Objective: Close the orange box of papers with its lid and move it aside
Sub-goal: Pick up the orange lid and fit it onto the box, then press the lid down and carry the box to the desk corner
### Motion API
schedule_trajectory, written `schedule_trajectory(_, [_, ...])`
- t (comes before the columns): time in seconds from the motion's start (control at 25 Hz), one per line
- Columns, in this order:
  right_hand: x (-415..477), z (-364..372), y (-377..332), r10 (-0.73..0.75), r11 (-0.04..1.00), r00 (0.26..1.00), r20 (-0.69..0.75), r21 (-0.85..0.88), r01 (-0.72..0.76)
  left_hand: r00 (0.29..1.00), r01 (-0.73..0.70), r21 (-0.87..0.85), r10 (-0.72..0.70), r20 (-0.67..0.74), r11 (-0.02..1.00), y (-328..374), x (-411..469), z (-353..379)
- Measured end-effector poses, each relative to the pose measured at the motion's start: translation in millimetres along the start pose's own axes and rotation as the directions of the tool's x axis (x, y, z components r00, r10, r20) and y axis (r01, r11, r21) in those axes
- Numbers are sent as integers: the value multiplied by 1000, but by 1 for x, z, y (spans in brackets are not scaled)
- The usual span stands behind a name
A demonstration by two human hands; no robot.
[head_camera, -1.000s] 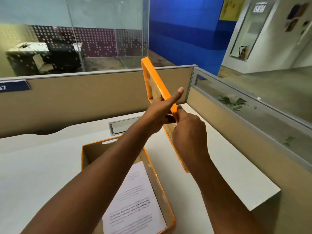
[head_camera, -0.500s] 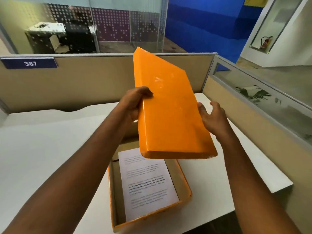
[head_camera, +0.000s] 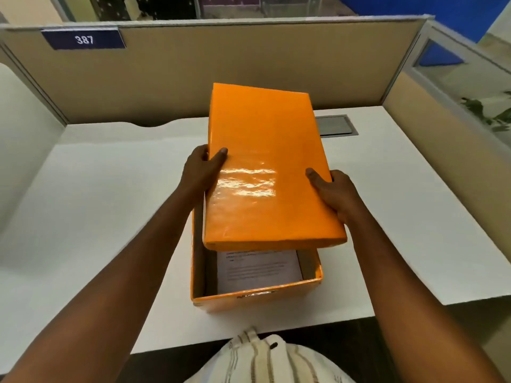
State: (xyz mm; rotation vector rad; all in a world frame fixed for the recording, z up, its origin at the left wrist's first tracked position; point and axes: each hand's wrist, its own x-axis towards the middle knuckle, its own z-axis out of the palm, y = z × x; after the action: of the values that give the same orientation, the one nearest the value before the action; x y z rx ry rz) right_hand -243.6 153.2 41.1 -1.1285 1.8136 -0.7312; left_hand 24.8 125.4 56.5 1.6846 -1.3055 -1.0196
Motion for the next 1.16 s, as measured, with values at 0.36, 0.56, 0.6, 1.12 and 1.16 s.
schedule_trajectory(0.36, [-30,31,30,-42,994,999,4,-101,42,993,116,-226,-109,43,967,-58,-53,-6])
schedule_trajectory(0.56, [-57,45,50,-96,991,995,-40,-101,91,995,95,-101,-97,-12,990,-85,-73,-14])
schedule_trajectory(0.6, [-61,47,53,-116,989,992,-50,-102,111,995,91,-91,-94,-24,992,-88,-75,-13])
schedule_trajectory(1.12, [-75,59,71,-151,986,980,-128,-90,140,997,71,-121,-76,-32,990,-103,-82,-7])
schedule_trajectory(1.16, [-74,60,71,-147,986,981,-128,-93,136,997,69,-127,-73,-31,990,-103,-81,-7])
